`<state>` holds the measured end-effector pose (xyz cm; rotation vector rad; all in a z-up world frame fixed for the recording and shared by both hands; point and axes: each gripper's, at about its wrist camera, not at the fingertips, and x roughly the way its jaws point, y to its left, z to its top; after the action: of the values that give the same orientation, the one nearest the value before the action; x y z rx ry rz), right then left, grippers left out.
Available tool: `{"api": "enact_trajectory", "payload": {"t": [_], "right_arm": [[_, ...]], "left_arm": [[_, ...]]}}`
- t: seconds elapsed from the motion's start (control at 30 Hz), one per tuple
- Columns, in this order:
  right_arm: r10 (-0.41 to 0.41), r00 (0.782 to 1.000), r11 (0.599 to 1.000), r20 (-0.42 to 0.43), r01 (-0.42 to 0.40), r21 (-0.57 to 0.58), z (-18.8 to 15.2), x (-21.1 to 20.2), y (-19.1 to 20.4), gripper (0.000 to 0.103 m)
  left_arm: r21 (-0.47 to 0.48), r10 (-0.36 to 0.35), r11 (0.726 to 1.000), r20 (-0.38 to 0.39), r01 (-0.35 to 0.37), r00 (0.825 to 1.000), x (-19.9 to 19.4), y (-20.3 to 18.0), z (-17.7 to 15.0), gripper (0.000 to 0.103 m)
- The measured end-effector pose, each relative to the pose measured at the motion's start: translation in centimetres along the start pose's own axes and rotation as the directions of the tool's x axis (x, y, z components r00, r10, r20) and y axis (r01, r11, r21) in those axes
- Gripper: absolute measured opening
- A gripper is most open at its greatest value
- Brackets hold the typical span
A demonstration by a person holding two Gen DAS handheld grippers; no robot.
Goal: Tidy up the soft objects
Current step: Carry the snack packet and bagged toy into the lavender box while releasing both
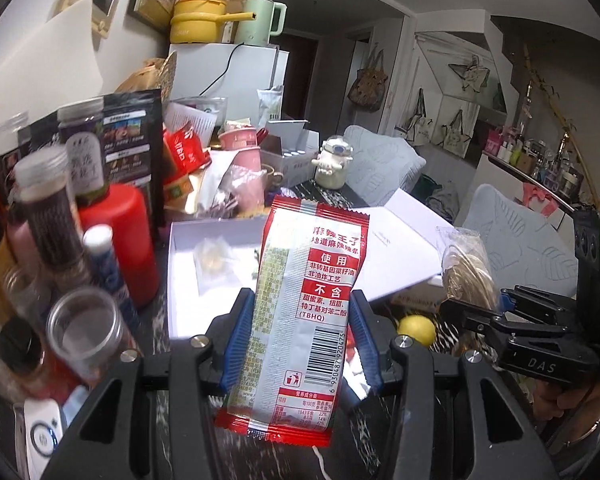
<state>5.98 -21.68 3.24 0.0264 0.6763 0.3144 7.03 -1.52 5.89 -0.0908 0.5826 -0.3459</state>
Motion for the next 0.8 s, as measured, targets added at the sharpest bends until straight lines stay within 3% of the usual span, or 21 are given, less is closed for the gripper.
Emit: {"api": "enact_trajectory", "payload": {"t": [0.37,0.8], "right_arm": [[0.007,0.999,1.0,0.042,-0.007,-0.008,5.3,3.9,-0.3,0.041],[-0.004,0.998,1.0,0.069,0.003,0.013,11.1,10.0,-1.2,0.041]], "left_arm": [[-0.039,0.014,0.999,0.07,-0.011,0.997,3.5,2.2,4.5,0.047],[-0.064,0.095,0.994,0.133,-0.087,0.987,8.2,4.6,9.1,0.047]]}}
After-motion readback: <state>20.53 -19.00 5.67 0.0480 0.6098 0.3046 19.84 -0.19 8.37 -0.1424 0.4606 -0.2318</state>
